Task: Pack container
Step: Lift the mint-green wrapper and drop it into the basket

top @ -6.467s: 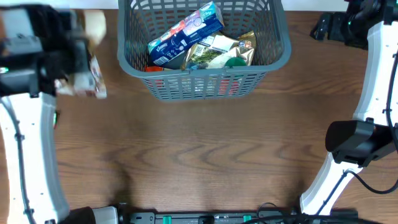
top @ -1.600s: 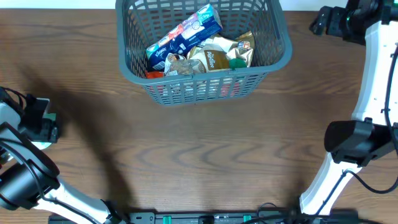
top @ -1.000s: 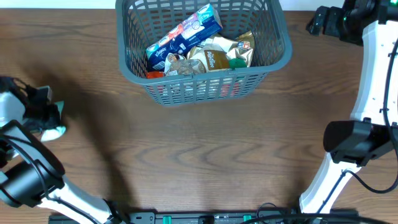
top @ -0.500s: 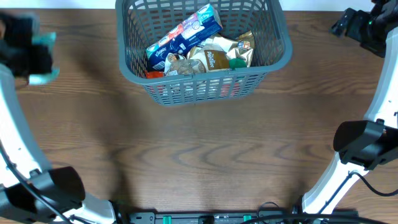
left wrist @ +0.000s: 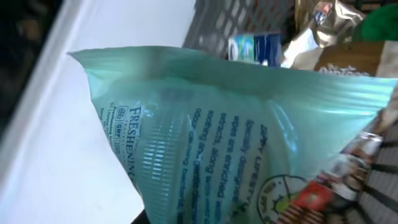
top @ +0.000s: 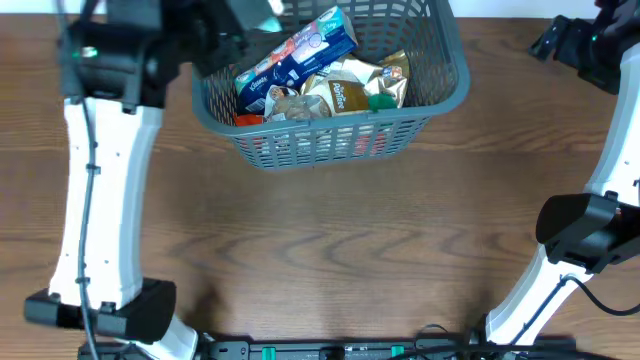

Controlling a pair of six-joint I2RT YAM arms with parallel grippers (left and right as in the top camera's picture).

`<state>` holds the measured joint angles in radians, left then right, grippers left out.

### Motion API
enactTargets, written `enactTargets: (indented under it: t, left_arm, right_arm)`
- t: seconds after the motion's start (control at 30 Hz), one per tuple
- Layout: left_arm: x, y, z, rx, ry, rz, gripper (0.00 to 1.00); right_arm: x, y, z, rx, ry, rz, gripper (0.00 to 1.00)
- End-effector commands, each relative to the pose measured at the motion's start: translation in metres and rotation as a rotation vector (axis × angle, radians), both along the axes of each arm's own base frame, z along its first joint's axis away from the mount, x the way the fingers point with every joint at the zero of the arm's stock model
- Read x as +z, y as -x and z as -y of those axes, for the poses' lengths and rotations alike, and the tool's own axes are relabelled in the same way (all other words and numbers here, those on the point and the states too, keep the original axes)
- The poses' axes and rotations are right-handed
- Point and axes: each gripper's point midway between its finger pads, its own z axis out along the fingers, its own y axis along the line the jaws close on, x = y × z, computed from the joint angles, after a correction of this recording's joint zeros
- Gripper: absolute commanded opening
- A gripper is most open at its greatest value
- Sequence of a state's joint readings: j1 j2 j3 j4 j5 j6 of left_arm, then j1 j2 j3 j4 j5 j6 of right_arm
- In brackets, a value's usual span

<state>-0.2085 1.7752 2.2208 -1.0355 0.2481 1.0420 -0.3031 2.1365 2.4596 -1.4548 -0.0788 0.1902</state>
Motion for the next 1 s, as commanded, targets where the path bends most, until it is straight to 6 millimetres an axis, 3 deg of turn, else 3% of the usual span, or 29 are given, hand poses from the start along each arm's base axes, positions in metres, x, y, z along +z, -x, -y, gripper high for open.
enactTargets:
  t: [0.0,0.3,0.6,0.83,0.87,0.97]
  left_arm:
    - [-0.033,-0.024,-0.008,-0.013,-0.091,-0.037,0.06]
    - [-0.143,-0.058,-0.019,0.017,-0.127,-0.297,0.06]
    - [-0.219,-0.072,-0.021,0.049,-0.13,-0.461,0.06]
    - [-0.263,-0.068,-0.024,0.085,-0.126,-0.581,0.06]
    - [-0.268,-0.067,-0.024,0.086,-0.128,-0.593,0.11]
    - [-0.275,-0.065,-0.025,0.088,-0.13,-0.611,0.43]
  right_arm:
    - [-0.003,0.001,-0.004,0.021,-0.005,-0.013,0.99]
    - [-0.005,0.004,-0.004,0.021,-0.01,-0.027,0.99]
    - [-0.005,0.006,-0.005,0.02,-0.013,-0.035,0.99]
    - [-0.006,0.006,-0.005,0.017,-0.015,-0.036,0.99]
    - [-0.006,0.006,-0.005,0.017,-0.015,-0.036,0.99]
    - [-0.006,0.006,-0.005,0.017,-0.015,-0.037,0.99]
